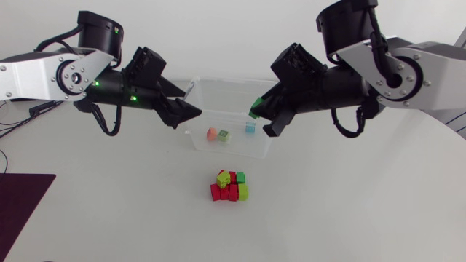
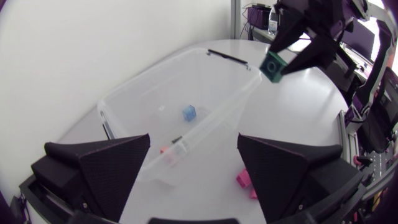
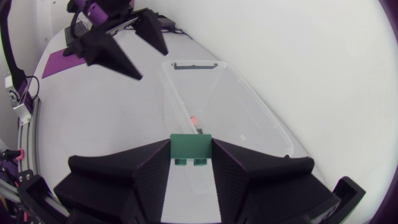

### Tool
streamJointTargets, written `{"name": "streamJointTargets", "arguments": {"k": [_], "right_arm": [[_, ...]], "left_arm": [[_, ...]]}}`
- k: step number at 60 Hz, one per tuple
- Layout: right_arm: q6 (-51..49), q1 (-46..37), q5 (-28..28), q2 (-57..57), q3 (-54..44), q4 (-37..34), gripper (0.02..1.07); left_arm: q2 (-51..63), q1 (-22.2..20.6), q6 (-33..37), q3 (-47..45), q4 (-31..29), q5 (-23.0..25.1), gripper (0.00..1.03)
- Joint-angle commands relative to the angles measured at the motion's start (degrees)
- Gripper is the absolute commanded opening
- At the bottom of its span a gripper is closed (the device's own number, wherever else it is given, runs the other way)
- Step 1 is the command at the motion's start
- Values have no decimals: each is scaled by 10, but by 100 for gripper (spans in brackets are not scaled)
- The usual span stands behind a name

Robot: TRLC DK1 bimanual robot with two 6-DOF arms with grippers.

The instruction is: Pick up the duplo bricks and place them in the container

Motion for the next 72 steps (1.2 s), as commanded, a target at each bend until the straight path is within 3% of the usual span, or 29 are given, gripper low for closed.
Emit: {"name": "streamJointTargets", "arguments": {"k": [1, 29, 32, 39, 43, 60, 72], "right_arm": [[-7, -9, -5, 31, 28, 16, 15], [2, -59, -6, 173, 123, 84, 17], [3, -62, -6, 184, 128, 90, 25], [6, -62, -2, 195, 137, 96, 74], [10, -62, 2, 190, 135, 97, 86], [18, -42, 4, 74, 56, 103, 88], [16, -25, 5, -39, -19, 83, 88]], "left_arm": [[-17, -18, 2, -36, -17, -12, 99], [8, -142, -16, -118, -24, -97, 98], [15, -149, -18, -121, -24, -105, 98], [37, -159, -30, -123, -23, -120, 98], [54, -165, -35, -123, -23, -130, 96], [107, -189, -64, -120, 7, -147, 91], [129, -200, -70, -118, 20, -160, 74]]}}
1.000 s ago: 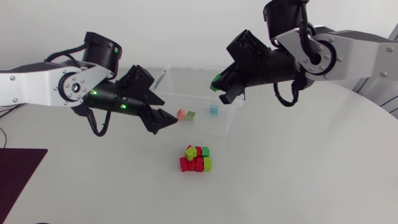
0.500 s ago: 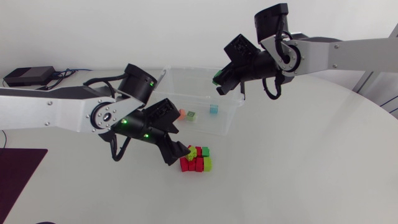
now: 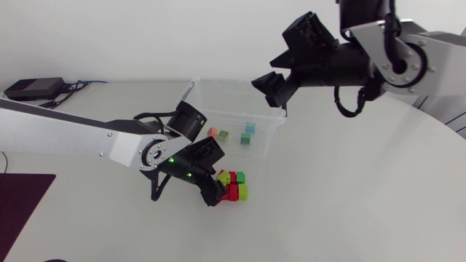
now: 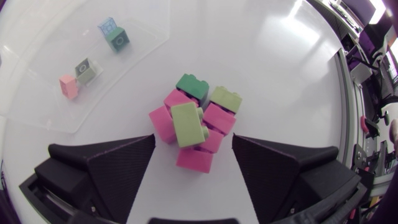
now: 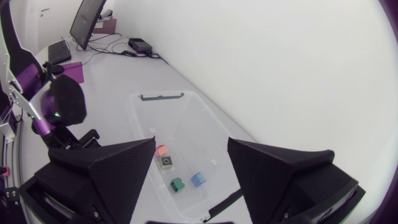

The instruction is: Pick up the duplo bricks and place them in the container

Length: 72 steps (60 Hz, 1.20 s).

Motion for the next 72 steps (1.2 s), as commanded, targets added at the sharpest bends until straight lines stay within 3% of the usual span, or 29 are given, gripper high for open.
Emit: {"name": "streamJointTargets", "arguments": {"k": [1, 6, 9, 25, 40, 51, 64, 72], "right_arm": [[7, 8, 2, -46, -44, -9, 88], [5, 17, 3, -90, -79, -22, 88], [4, 22, 3, -125, -110, -29, 88], [-5, 50, 5, -228, -238, -39, 88], [-41, 68, -18, -239, -319, -43, 88], [-90, 66, -65, -169, -342, -37, 88], [-136, 65, -88, -59, -336, -11, 88], [-157, 58, -107, 18, -307, -1, 88]], "left_arm": [[15, -5, -14, -7, 8, -3, 73], [15, -5, -19, -6, 17, -4, 59], [16, -5, -22, -6, 20, -4, 42], [23, -19, -29, -10, 30, -4, 28], [-58, -37, -24, -39, 32, -4, 28], [-158, -32, -10, -47, 26, -15, 28], [-211, 6, 2, -23, 35, -16, 28], [-207, 48, 2, 1, 90, 2, 28]]}}
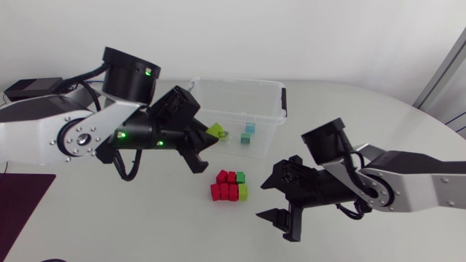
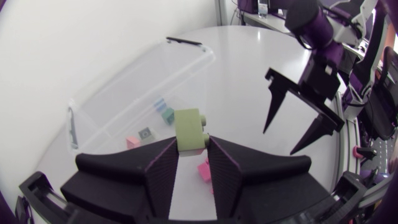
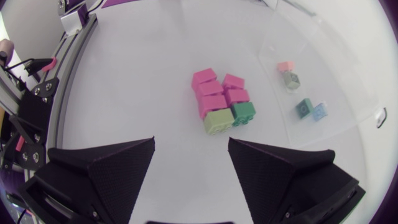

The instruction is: Pick up the duplo bricks and place them in the container

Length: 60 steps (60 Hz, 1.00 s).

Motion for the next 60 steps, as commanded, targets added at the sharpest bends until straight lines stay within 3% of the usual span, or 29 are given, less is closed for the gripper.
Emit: {"name": "streamJointTargets", "arguments": {"k": [1, 21, 46, 51, 60], "right_arm": [[-26, -7, -8, 42, 19, 7, 88], [-59, -27, -24, 159, 82, 23, 88], [-74, -16, -25, 240, 141, 29, 87], [-73, -10, -25, 247, 147, 30, 80], [-66, 0, -25, 250, 153, 31, 79]], "left_arm": [[2, 20, 6, 29, 32, 7, 28], [123, 58, 1, 149, 84, 22, 29], [270, 81, -4, 288, 91, 20, 31], [288, 84, -4, 302, 86, 19, 31], [298, 82, -4, 309, 76, 19, 31]]}}
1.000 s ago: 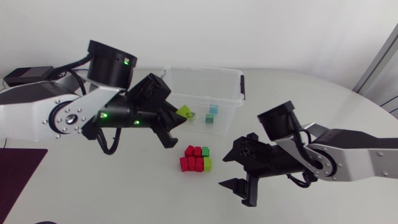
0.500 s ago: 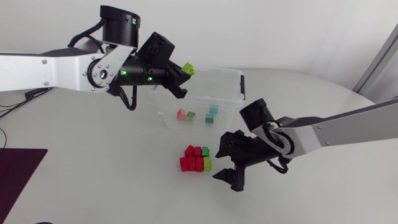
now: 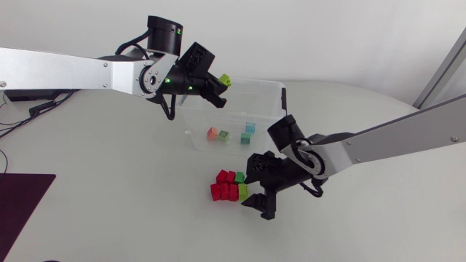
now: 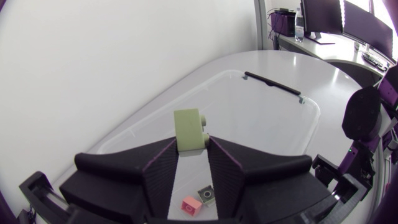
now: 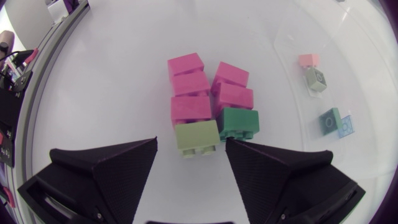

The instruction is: Pick up the duplo bricks and place them in the container

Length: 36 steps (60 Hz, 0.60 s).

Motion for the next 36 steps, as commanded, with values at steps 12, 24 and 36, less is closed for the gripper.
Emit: {"name": "streamJointTargets", "arguments": {"k": [12, 24, 36], "right_arm": [[1, 22, -1, 22, 14, 13, 64], [6, 28, 0, 30, 11, 18, 40], [7, 29, 1, 13, -3, 14, 17]], "left_arm": [[15, -1, 0, 21, -27, 2, 31], [13, -2, 8, 34, -67, -1, 71], [-30, -7, 26, 19, -107, -3, 98]]}}
